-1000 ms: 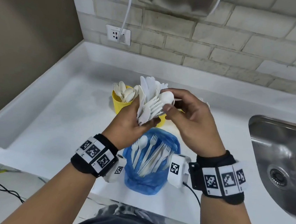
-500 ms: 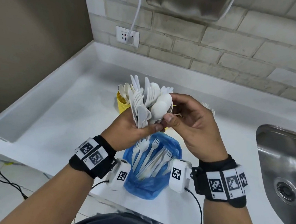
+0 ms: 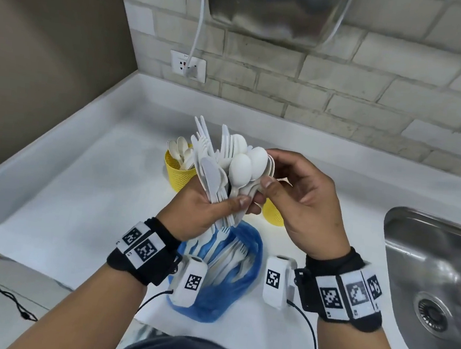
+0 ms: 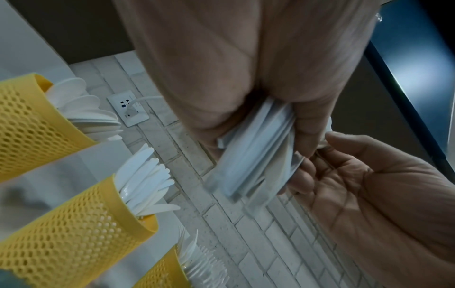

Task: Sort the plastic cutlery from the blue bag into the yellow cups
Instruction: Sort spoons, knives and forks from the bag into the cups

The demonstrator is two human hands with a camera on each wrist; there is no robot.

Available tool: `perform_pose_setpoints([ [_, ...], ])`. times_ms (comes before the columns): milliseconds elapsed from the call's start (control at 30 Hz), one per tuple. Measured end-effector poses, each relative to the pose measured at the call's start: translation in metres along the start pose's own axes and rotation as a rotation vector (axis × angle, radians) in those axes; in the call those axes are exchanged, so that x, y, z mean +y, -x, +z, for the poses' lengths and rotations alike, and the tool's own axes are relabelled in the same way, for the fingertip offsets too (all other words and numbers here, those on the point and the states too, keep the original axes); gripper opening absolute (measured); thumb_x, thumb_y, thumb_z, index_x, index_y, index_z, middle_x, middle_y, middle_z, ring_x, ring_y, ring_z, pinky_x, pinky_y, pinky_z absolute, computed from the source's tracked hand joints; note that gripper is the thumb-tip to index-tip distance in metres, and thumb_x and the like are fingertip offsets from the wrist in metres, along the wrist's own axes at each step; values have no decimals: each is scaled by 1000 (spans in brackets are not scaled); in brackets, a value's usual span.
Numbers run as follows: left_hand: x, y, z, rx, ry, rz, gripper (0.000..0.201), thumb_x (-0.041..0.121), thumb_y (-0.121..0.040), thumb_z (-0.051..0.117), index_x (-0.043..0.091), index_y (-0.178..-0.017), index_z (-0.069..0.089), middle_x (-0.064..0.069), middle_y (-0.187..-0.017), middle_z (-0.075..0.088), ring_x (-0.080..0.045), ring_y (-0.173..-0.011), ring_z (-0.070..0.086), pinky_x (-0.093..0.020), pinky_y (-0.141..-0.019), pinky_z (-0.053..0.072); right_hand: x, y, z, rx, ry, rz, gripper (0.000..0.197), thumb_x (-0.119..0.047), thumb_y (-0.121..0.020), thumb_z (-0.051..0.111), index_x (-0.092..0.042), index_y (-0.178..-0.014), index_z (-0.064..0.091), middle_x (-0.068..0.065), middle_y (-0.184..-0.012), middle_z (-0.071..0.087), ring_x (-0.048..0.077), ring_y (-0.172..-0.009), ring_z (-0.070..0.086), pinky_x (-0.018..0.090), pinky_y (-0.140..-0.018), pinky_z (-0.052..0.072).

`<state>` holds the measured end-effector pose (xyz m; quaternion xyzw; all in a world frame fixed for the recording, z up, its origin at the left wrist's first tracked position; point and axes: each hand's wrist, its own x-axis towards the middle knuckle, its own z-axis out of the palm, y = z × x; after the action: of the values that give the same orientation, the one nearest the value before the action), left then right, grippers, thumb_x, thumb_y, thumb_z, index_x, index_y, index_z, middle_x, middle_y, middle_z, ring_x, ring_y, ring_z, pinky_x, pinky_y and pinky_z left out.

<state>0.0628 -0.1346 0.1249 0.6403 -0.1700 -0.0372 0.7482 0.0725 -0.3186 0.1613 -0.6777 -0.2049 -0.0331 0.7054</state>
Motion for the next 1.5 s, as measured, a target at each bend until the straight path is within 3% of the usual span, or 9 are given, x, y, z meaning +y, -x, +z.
perform_pose_setpoints([
  [67, 0, -1, 3, -3, 28, -6, 29, -2, -94, 60, 5, -122, 63, -24, -106, 73, -33, -94, 74, -37, -84, 60, 0, 1, 0, 12, 13, -16, 29, -2, -94, 62, -10, -122, 67, 2, -100, 70, 24, -74, 63, 51, -67, 60],
  [167, -3, -7, 3, 1, -16, -9, 29, -4, -95, 61, 8, -121, 65, -26, -111, 71, -40, -99, 72, -47, -90, 59, 2, 0, -1, 39, 44, -38, 31, 0, -92, 61, -17, -118, 68, 2, -97, 69, 27, -72, 65, 44, -61, 60],
  [300, -3, -13, -1, 41, -184, -31, 31, 6, -94, 70, 12, -124, 66, -13, -113, 75, -30, -107, 72, -52, -98, 55, 1, -8, -11, -24, 157, -106, 43, 6, -84, 61, -19, -119, 66, 8, -116, 67, 27, -101, 65, 39, -81, 57],
  [400, -5, -15, -6, 58, -313, -28, 28, 14, -94, 72, 11, -122, 68, -3, -114, 76, -21, -111, 70, -50, -102, 53, -9, -18, -20, -50, 184, -140, 55, 11, -75, 53, -16, -121, 65, 11, -124, 62, 26, -108, 61, 40, -87, 53],
  [700, -7, -16, -7, 126, -478, -26, 31, 25, -93, 73, 11, -121, 71, 5, -115, 76, -9, -114, 68, -39, -104, 52, -52, -56, -50, -82, 692, -258, 19, -17, -92, 64, -23, -106, 75, -7, -103, 67, 14, -92, 65, 35, -81, 52],
  [867, -1, -18, -5, 159, -533, 36, 26, 20, -93, 71, 11, -118, 73, 13, -112, 74, 2, -111, 66, -17, -98, 49, -67, -56, -46, -117, 753, -344, 20, -17, -92, 65, -25, -107, 76, -7, -102, 66, 14, -92, 63, 28, -81, 49],
  [1000, 1, -17, -6, 188, -553, 69, 34, 29, -91, 73, 14, -121, 69, 5, -114, 75, -8, -110, 69, -39, -99, 55, -59, -42, -30, -150, 698, -314, 22, -15, -91, 67, -25, -109, 76, -7, -104, 65, 13, -94, 62, 29, -80, 50],
  [1100, -6, -18, -7, 171, -537, 81, 28, 24, -92, 73, 18, -119, 69, 3, -114, 75, -14, -110, 70, -47, -97, 55, -50, -35, -23, -128, 642, -272, 22, -13, -92, 69, -24, -110, 75, -7, -104, 65, 16, -95, 62, 34, -80, 51],
  [1500, -33, -24, -28, 179, -711, 55, 15, 11, -93, 68, -3, -98, 65, -15, -87, 68, -34, -82, 64, -50, -72, 51, -36, -32, -11, -98, 601, -221, 12, -14, -93, 71, -20, -102, 77, -4, -100, 66, 17, -90, 64, 27, -76, 50],
])
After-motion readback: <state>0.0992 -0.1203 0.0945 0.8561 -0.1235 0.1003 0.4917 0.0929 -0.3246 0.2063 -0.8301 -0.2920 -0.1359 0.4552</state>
